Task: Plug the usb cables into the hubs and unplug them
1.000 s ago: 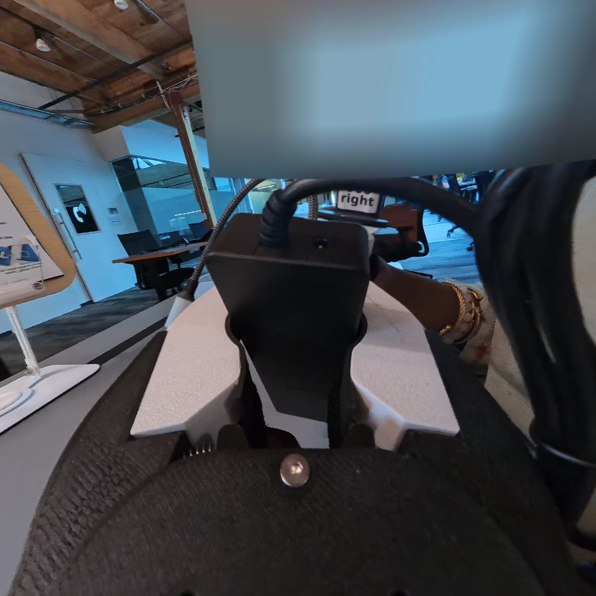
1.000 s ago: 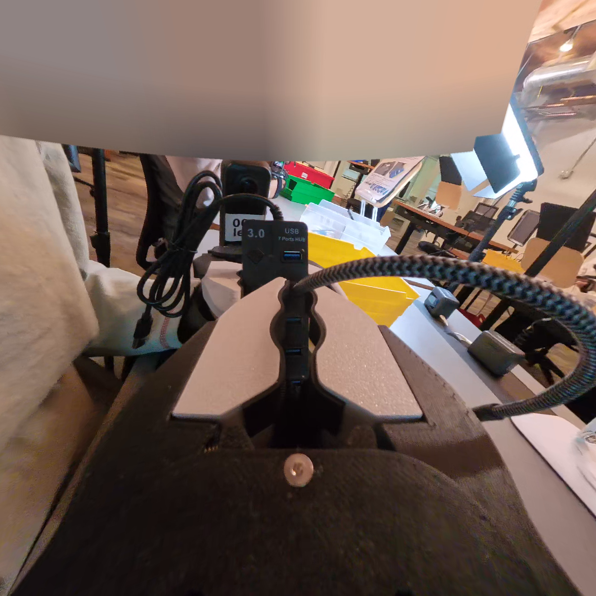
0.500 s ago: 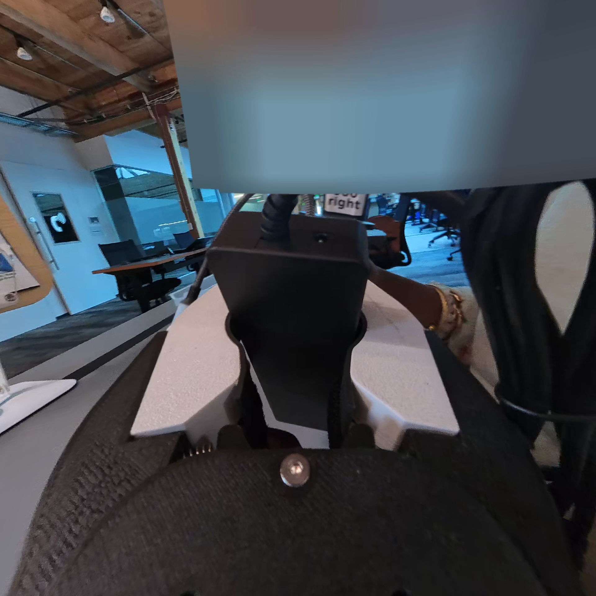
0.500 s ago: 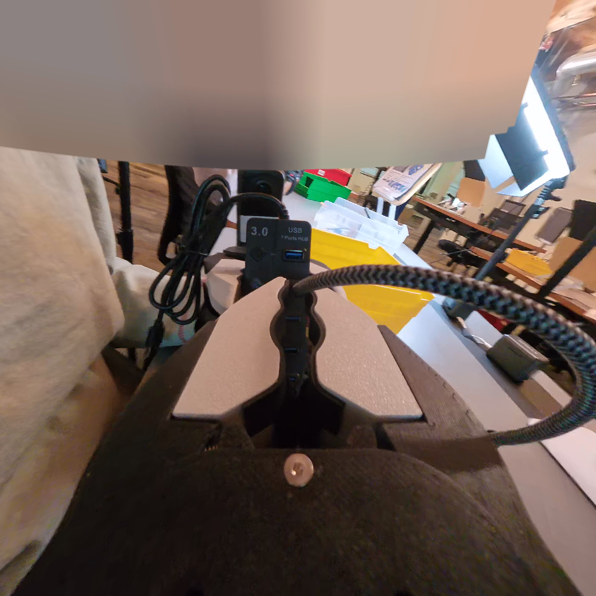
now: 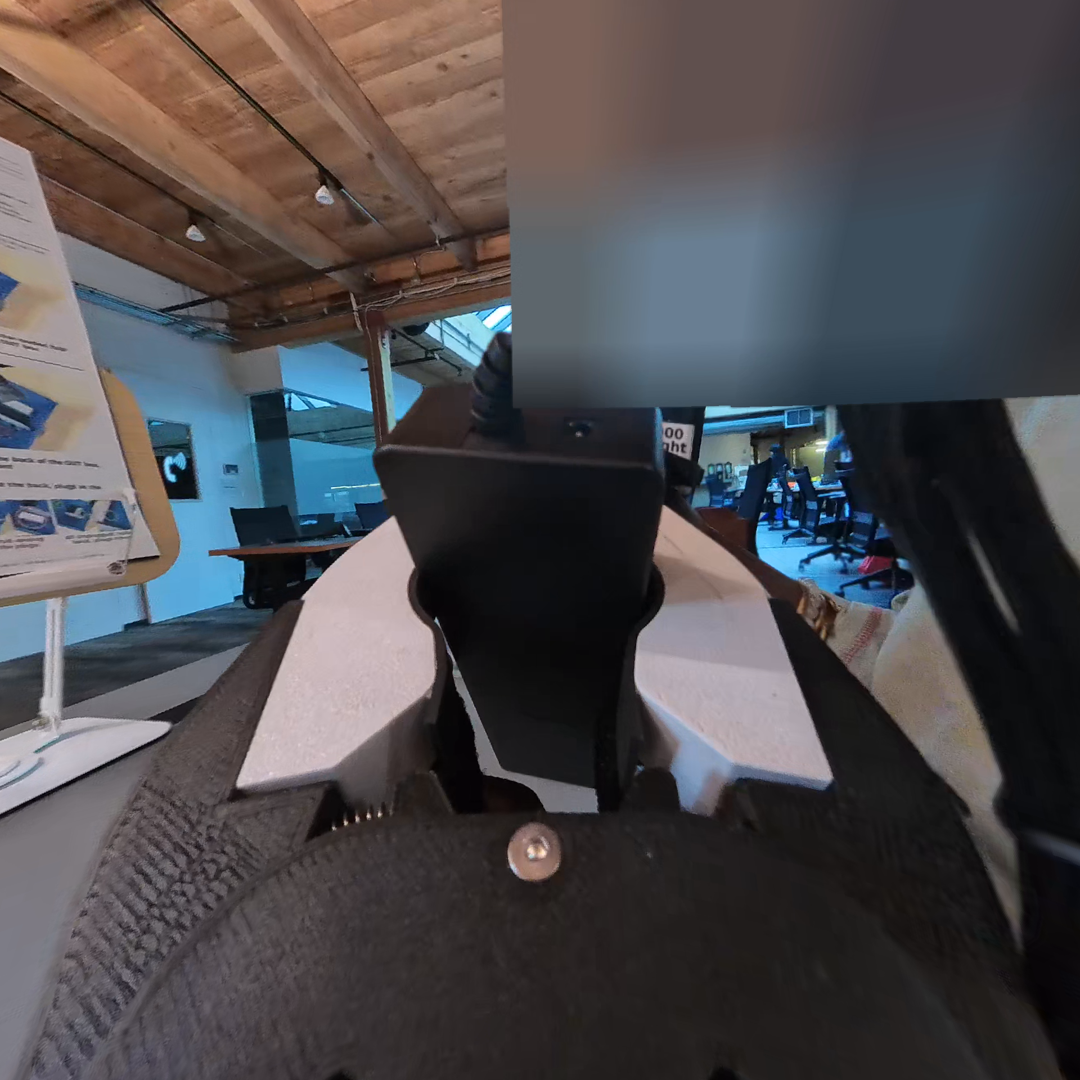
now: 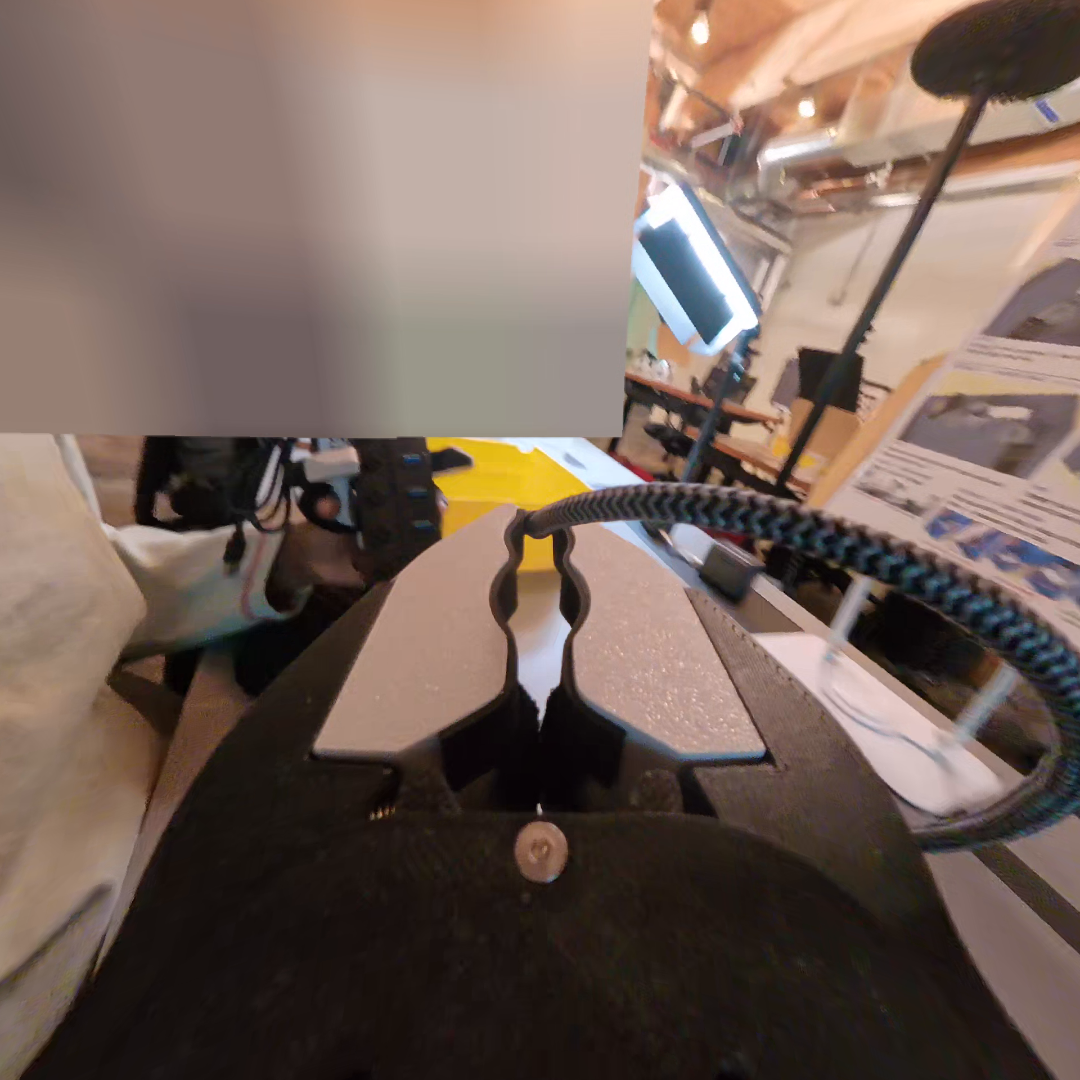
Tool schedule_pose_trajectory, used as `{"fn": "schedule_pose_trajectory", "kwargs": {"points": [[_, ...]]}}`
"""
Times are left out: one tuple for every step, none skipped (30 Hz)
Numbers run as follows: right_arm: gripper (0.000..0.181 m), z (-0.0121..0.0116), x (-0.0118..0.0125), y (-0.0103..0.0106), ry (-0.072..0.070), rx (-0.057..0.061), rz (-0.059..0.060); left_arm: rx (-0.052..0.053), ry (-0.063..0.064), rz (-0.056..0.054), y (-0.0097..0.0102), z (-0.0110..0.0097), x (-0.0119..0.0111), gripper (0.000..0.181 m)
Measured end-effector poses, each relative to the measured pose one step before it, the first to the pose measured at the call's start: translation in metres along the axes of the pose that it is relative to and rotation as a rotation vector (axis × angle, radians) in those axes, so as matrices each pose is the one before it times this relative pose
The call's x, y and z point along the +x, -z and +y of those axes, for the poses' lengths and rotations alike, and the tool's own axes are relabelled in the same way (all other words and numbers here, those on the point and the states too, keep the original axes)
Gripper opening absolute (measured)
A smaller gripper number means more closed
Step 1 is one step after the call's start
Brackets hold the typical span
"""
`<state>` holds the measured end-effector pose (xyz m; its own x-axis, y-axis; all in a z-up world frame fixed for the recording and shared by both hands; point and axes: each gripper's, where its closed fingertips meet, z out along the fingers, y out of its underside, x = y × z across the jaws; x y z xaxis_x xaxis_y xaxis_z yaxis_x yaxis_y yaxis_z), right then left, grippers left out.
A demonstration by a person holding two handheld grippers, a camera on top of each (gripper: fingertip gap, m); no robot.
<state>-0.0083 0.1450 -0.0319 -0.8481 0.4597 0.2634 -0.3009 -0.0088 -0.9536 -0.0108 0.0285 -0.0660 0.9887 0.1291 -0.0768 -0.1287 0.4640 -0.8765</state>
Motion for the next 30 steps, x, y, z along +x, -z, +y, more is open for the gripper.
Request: {"fn": "schedule_pose_trajectory", "kwargs": {"points": [[0.009,-0.00148,0.00717,0.01051,0.0146,-0.0536,0.0319,0.0059,0.0083,0.0062,-0.00076,-0.00042,0.00087,0.066],[0.009,-0.0004,0.00966,0.01146,0.0143,-0.0639,0.0489,0.0033,0.0043,-0.0014,0.0006,-0.00059,-0.00067,0.066],[0.009,0.00028,0.01264,0.01243,0.0224,-0.0681,0.0701,0.002,-0.0026,-0.0065,0.00139,-0.00098,-0.00123,0.065],[0.009,0.00203,0.01478,0.0129,0.0332,-0.0745,0.0836,0.005,-0.0066,-0.0048,0.00151,-0.00172,-0.00086,0.065],[0.009,0.00522,0.01676,0.01257,0.0394,-0.0843,0.093,0.0079,-0.0045,-0.005,0.00141,-0.00192,-0.00074,0.066],[0.009,0.00936,0.01839,0.01131,0.0412,-0.0942,0.0972,0.0091,-0.0016,-0.0061,0.00073,-0.00162,-0.00098,0.065],[0.009,0.01384,0.01833,0.00869,0.0351,-0.1004,0.0909,0.005,0.0005,-0.0039,0.00007,-0.00055,-0.00039,0.065],[0.009,0.01757,0.01578,0.00507,0.0197,-0.1037,0.071,-0.0019,0.0008,0.0008,-0.00055,0.00065,0.00028,0.065],[0.009,0.02054,0.01218,0.00132,0.0058,-0.107,0.0476,-0.0079,0.0006,0.0016,-0.00099,0.00169,0.00049,0.065],[0.009,0.02258,0.00877,-0.00206,0.0002,-0.1097,0.0313,-0.0118,-0.0016,-0.0002,-0.00121,0.00245,0.00037,0.065],[0.009,0.02384,0.00559,-0.00506,0.0007,-0.1129,0.0175,-0.0123,-0.0062,-0.0002,-0.00115,0.00243,0.00044,0.065],[0.009,0.02389,0.00266,-0.00778,0.002,-0.1138,0.0074,-0.011,-0.0081,0.0018,-0.001,0.00196,0.00091,0.065],[0.009,0.02188,0.00079,-0.01017,0.0042,-0.1045,0.0051,-0.0086,-0.0068,0.0038,-0.0008,0.00156,0.00101,0.065],[0.009,0.01899,-0.00173,-0.01163,0.0102,-0.0924,-0.0004,-0.0071,-0.0043,0.0013,-0.00056,0.0013,0.00042,0.065],[0.009,0.01622,-0.00475,-0.01208,0.018,-0.0844,-0.0126,-0.0064,-0.0028,-0.0024,-0.00046,0.00117,-0.00027,0.065],[0.009,0.01299,-0.00673,-0.01157,0.0226,-0.0727,-0.0212,-0.0084,-0.0032,-0.0051,-0.00019,0.00148,-0.00076,0.065],[0.009,0.00861,-0.00736,-0.0103,0.0186,-0.0501,-0.0254,-0.0094,-0.0049,-0.0044,-0.00026,0.00156,-0.00077,0.065],[0.009,0.00389,-0.00711,-0.00867,0.0093,-0.0212,-0.0284,-0.0081,-0.0046,-0.0038,-0.00021,0.00141,-0.00057,0.066],[0.01,0.00067,-0.00541,-0.00625,0.0026,0.0022,-0.0239,-0.0034,-0.002,-0.0025,-0.00016,0.00074,-0.00037,0.065],[0.014,-0.0014,-0.00242,-0.00329,-0.0008,0.0162,-0.0082,0.0004,0.0009,-0.0007,-0.00019,0.00016,-0.00018,0.066],[0.019,-0.00286,-0.00049,-0.00022,-0.0026,0.0264,0.0002,0.0009,0.002,-0.0002,0.00006,0.00009,-0.00028,0.065],[0.02,-0.00496,-0.00028,0.00222,-0.0082,0.04,-0.0047,-0.0006,0.0013,-0.0018,0.00001,0.00012,-0.00044,0.065],[0.02,-0.00724,-0.00047,0.00379,-0.0157,0.055,-0.0121,-0.0015,0.0001,-0.0036,-0.00006,0.0002,-0.00075,0.065],[0.02,-0.00833,-0.00058,0.0043,-0.0185,0.0612,-0.0164,-0.0017,-0.0004,-0.0019,0.00002,0.00028,-0.00035,0.065],[0.019,-0.00719,-0.001,0.00421,-0.0153,0.0515,-0.0173,0.0001,-0.0001,0.0014,-0.00013,-0.00008,0.00028,0.065],[0.019,-0.00461,-0.00024,0.0038,-0.0094,0.0328,-0.0105,0.0015,0.0009,0.003,-0.00011,-0.0002,0.00045,0.065],[0.018,-0.00191,0.00188,0.00339,-0.0046,0.0164,0.0056,0.0012,0.0014,0.0027,-0.00012,-0.00024,0.00045,0.066],[0.019,-0.00001,0.00444,0.00281,-0.0038,0.0061,0.0233,-0.0006,0.0005,0.0005,-0.00014,0.00016,0.00014,0.066],[0.02,0.00151,0.00676,0.00212,-0.0069,0.0014,0.0359,-0.0022,-0.0013,-0.0011,-0.00004,0.00024,-0.00002,0.065],[0.025,0.00215,0.00873,0.00115,-0.0107,0.0008,0.0444,-0.0031,-0.0025,-0.0014,-0.00011,0.00053,-0.0001,0.065]]}}
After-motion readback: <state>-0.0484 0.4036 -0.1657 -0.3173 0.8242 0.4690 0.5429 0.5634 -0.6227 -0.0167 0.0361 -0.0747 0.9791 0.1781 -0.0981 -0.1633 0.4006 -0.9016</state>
